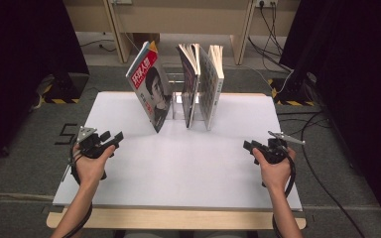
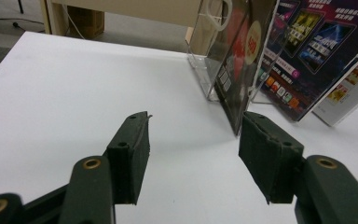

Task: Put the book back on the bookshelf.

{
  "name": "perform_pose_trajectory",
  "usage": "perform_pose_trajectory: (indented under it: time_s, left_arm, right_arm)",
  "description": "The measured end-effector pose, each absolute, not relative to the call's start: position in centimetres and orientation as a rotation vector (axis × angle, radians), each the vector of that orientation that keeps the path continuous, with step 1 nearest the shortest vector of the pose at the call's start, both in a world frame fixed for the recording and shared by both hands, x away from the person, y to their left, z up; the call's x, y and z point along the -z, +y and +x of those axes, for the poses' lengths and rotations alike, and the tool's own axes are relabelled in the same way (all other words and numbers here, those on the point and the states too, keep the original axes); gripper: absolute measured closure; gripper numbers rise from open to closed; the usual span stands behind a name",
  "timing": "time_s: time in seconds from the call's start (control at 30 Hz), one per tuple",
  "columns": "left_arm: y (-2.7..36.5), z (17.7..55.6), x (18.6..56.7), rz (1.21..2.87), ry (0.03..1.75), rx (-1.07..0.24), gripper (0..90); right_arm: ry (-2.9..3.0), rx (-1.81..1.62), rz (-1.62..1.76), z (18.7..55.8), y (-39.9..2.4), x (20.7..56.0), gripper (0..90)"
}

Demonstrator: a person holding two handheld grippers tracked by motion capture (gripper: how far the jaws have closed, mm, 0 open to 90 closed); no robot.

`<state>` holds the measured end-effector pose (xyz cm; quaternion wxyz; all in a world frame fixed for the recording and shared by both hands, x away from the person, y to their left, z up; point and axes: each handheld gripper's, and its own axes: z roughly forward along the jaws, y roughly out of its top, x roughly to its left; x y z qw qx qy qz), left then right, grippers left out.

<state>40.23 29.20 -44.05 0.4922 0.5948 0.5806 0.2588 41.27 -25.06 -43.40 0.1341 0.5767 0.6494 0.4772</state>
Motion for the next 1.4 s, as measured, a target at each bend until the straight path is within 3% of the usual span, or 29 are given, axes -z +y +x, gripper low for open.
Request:
perform_pose_trajectory:
  time_s: [1.4]
  left_arm:
    - [33.2,37.0,48.7,1.483,1.523,-0.638,42.4]
  right_arm:
    - [1.897,-1.367,1.679,41.3,-24.9,43.6,59.3]
